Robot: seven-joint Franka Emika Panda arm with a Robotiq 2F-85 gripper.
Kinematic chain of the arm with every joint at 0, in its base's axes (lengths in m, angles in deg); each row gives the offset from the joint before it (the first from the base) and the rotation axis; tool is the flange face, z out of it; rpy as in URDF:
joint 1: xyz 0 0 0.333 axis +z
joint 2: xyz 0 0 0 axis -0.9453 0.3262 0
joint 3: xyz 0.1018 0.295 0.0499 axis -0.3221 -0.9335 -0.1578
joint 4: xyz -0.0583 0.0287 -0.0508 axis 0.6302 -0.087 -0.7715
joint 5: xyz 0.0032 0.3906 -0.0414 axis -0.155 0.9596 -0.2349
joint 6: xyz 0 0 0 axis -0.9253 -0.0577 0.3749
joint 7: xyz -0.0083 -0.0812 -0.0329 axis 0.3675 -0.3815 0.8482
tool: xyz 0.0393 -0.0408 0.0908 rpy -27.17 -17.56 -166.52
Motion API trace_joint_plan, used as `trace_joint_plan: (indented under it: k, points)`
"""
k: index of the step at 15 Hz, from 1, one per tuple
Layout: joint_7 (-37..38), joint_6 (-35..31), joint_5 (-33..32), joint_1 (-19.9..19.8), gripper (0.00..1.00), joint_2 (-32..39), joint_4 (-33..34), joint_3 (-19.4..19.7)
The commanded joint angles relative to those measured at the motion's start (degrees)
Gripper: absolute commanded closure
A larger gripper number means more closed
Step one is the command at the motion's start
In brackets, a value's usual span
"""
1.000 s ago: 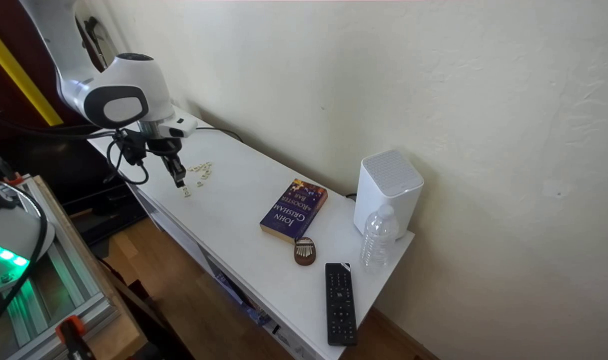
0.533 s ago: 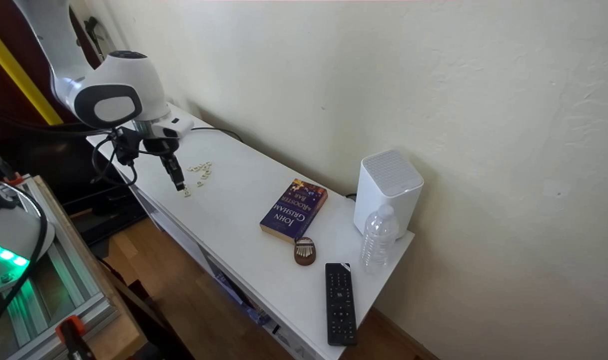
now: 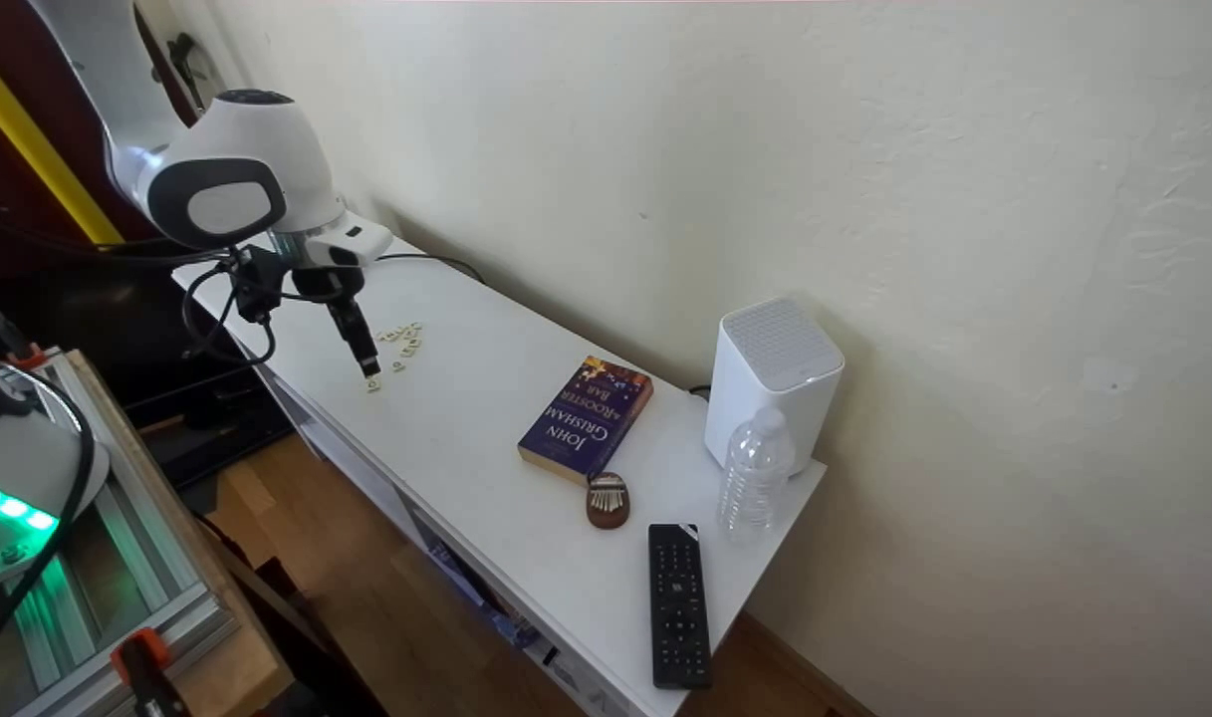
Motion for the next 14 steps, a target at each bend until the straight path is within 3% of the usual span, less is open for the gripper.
trace_joint_plan:
  k: [1,14]
  points:
    - [1.48,1.93,1.61,3.10,0.00,-2.64,-1.17,2.27]
    - [6.10,6.89,1.08,6.86,0.00,-5.13,-0.08,4.77]
